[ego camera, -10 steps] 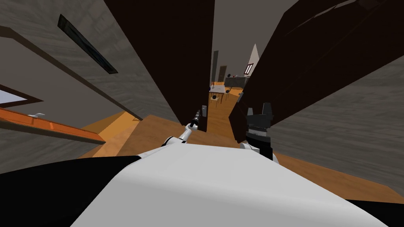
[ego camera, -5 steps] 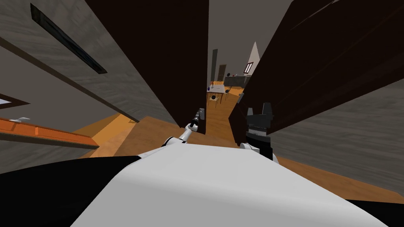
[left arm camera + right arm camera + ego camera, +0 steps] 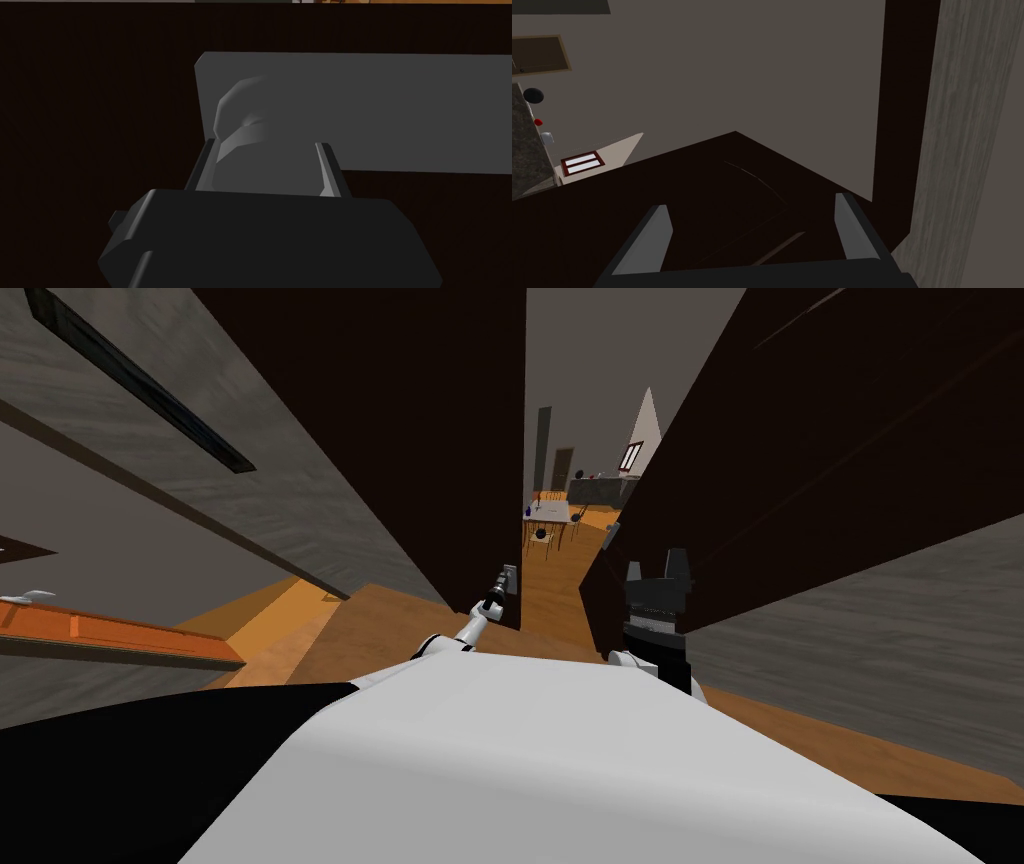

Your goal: Push the door open

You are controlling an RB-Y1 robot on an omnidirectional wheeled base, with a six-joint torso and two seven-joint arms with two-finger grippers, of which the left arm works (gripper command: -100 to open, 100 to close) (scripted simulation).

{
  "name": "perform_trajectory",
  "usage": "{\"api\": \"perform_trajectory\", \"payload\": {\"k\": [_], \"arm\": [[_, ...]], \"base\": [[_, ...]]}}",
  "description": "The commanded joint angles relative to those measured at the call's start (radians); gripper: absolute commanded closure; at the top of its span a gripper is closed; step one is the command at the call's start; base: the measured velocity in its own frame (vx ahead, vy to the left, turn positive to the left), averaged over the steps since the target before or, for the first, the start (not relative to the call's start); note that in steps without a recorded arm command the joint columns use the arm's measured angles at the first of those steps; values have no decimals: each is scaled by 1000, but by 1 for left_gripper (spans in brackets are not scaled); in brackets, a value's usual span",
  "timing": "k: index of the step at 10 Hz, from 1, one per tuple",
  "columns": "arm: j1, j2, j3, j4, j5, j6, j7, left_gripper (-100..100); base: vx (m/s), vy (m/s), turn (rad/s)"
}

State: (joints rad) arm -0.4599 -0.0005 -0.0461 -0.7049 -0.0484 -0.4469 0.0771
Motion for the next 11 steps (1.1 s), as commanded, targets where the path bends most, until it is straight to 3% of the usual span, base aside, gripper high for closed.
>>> {"api": "perform_trajectory", "payload": {"k": [1,3,4,11], "arm": [[5,-1,-1,3,0,1,0,100],[5,-1,-1,3,0,1,0,100],[1,12,11,0,3,0,-4,100],[4,46,53,1,16,1,-18,100]], "base": [[0,0,0],[0,0,0],[90,-50,21],[157,-93,39]]}}
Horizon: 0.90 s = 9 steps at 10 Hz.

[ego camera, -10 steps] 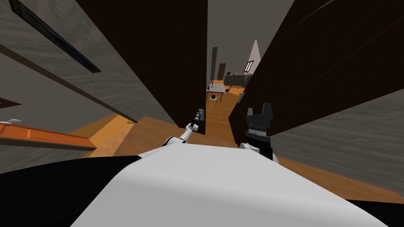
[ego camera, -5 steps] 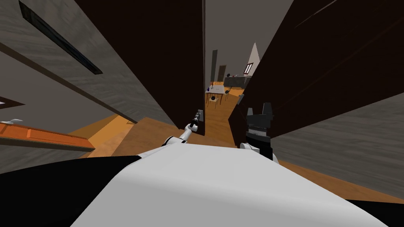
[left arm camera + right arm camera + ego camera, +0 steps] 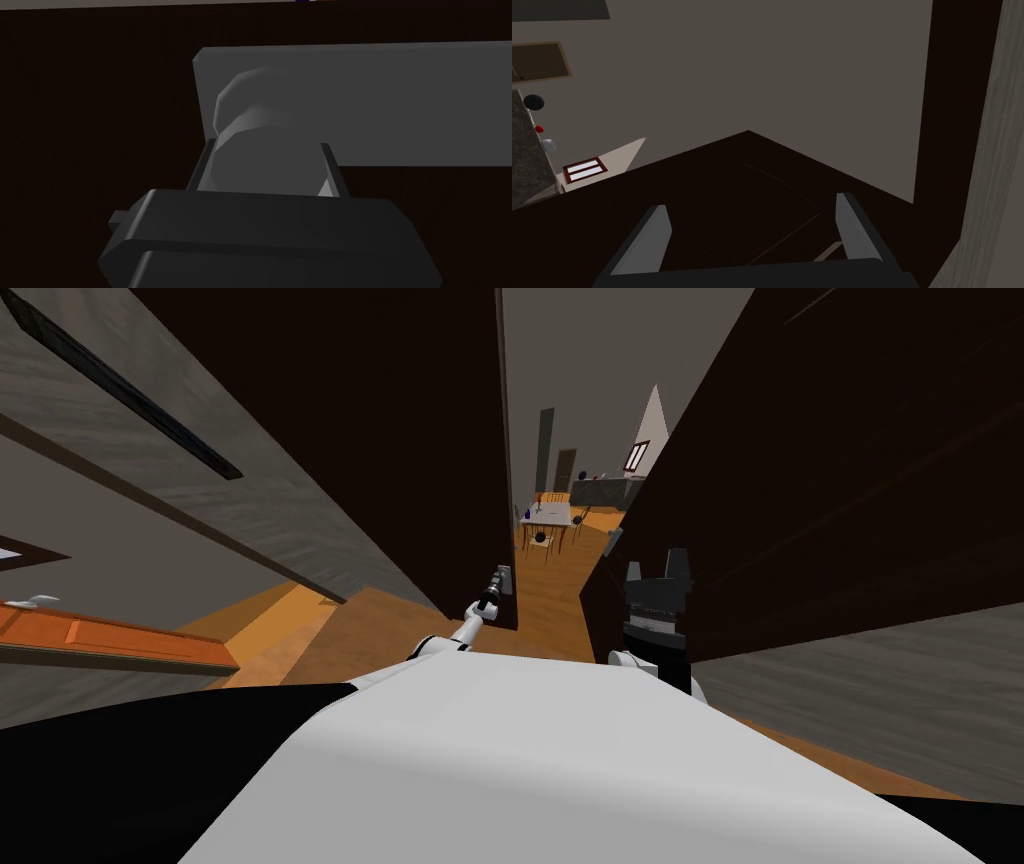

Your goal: Push the door open

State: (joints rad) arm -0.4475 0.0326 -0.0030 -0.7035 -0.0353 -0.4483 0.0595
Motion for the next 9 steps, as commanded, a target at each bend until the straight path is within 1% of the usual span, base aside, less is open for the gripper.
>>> {"api": "perform_trajectory", "payload": {"k": [1,3,4,7,8,9], "arm": [[-7,23,27,0,8,2,-5,100],[-5,35,52,1,16,2,-13,100],[-2,30,42,-9,14,11,-14,-100],[1,28,40,-11,15,11,-11,-100],[2,25,38,-12,16,11,-10,-100],[3,17,37,-13,17,11,-8,-100]], "base": [[160,-91,74],[193,-140,118],[-76,-75,56],[-201,-3,6],[-221,-24,20],[-248,-23,28]]}}
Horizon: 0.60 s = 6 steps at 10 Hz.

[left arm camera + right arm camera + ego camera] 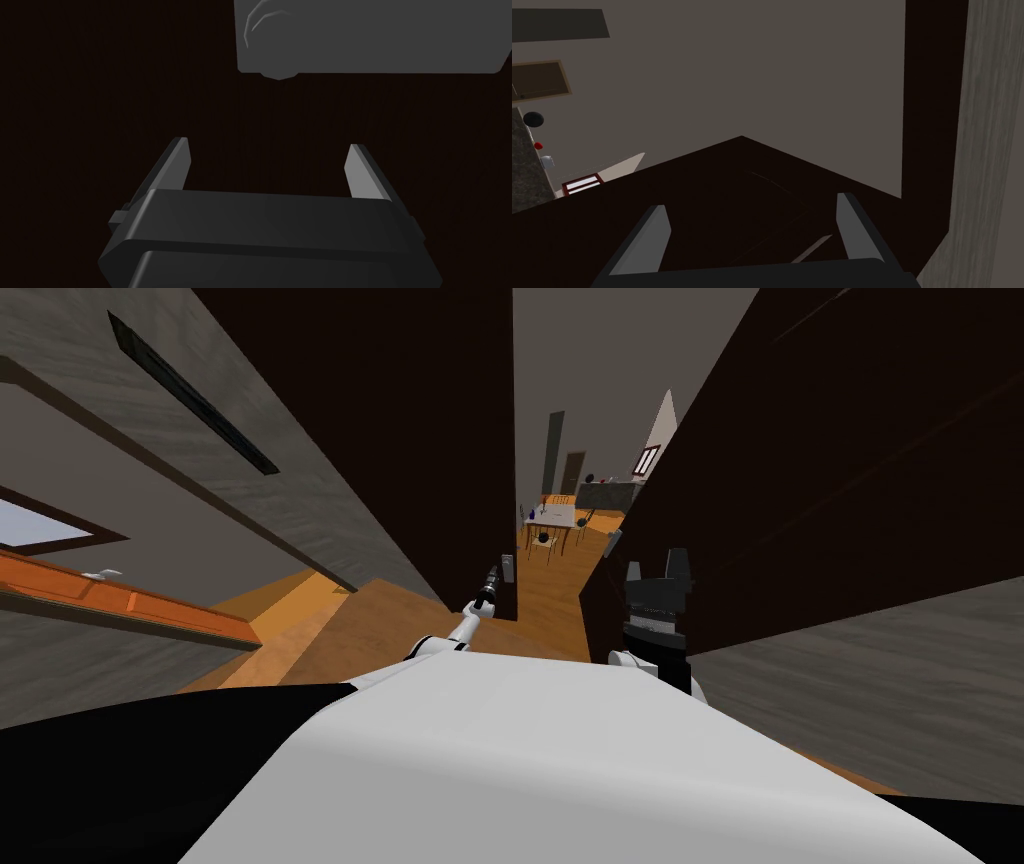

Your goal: Push the door open

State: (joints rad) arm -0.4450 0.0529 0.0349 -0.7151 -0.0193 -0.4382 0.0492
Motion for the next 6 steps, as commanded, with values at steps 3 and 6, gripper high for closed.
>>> {"api": "perform_trajectory", "payload": {"k": [3,6], "arm": [[-2,-15,-2,10,2,-8,4,-100],[0,0,3,11,3,-14,2,-100]], "base": [[-184,-45,16],[129,-13,-20]]}}
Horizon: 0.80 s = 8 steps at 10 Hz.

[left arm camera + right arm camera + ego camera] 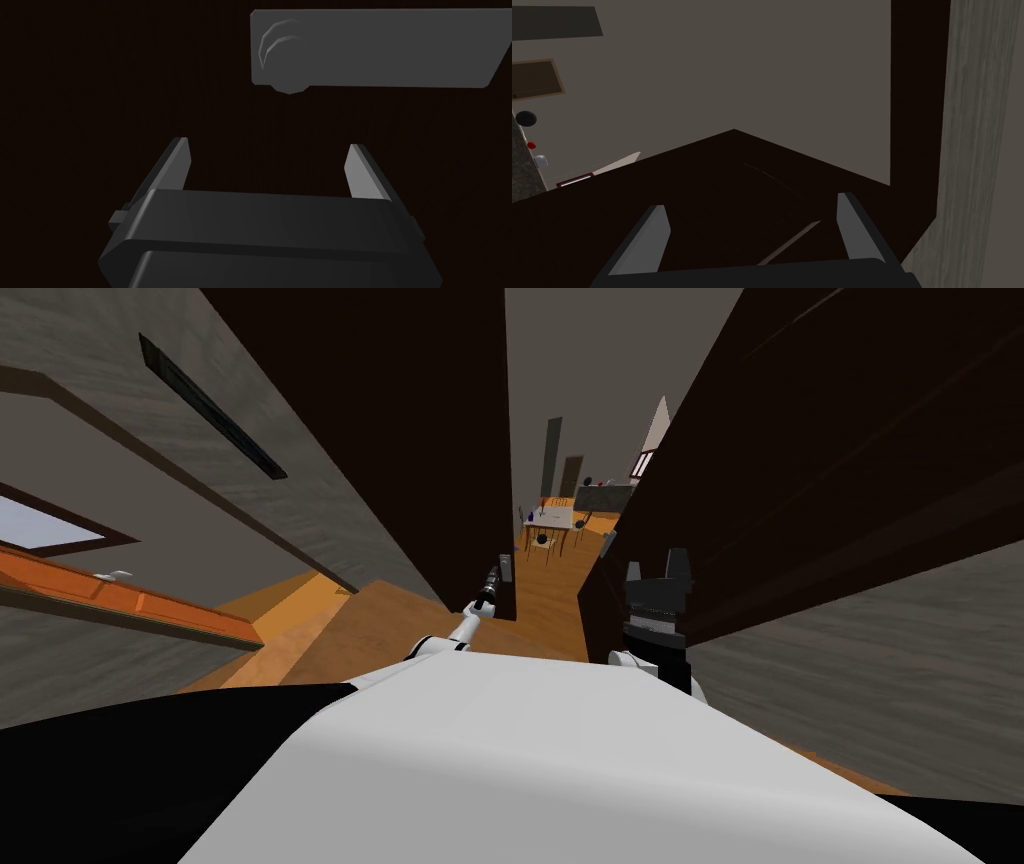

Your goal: Push the door open

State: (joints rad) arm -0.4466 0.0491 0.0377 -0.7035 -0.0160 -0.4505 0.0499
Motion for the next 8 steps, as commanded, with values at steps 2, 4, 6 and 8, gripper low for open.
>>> {"api": "perform_trajectory", "payload": {"k": [2,4,6,8], "arm": [[3,7,4,1,1,-6,-1,-100],[4,4,8,2,2,-11,-3,-100],[5,-5,12,4,3,-16,-5,-100],[2,-2,11,7,3,-16,-5,100]], "base": [[217,-24,-21],[208,-56,-20],[197,-40,-25],[36,-4,1]]}}
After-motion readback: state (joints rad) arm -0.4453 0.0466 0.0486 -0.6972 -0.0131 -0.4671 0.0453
